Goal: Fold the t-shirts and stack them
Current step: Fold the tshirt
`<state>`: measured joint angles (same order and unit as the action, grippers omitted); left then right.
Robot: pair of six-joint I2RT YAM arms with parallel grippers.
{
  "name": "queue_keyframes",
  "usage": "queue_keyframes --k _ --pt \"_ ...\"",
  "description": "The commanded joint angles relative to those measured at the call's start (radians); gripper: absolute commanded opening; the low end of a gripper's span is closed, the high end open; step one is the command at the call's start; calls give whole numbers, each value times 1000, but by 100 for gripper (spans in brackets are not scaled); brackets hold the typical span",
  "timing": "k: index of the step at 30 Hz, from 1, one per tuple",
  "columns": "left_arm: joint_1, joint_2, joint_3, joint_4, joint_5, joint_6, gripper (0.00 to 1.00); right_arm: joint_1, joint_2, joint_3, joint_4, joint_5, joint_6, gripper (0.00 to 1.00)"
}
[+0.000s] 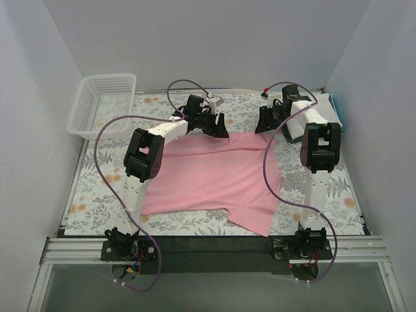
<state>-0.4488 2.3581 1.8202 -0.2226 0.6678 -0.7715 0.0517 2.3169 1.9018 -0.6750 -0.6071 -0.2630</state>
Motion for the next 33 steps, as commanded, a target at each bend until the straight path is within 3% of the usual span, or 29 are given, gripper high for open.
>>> queue_keyframes --k 1,9,14,21,22,33 --pt "-13 6 42 51 27 -55 54 -1 10 40 2 -51 11 38" --pt "-48 46 62 91 32 -95 53 -1 6 33 2 -79 13 26" --pt "-56 56 77 103 50 -114 46 -4 -17 22 0 -91 13 1" --pt "-60 32 80 106 72 -118 4 -10 -103 -13 -3 -126 7 1" --pt "-60 11 73 104 73 -114 2 -15 -128 -30 -5 -128 4 1" --pt "-62 -134 -88 100 115 -84 0 -26 -284 -231 -49 -160 -90 1"
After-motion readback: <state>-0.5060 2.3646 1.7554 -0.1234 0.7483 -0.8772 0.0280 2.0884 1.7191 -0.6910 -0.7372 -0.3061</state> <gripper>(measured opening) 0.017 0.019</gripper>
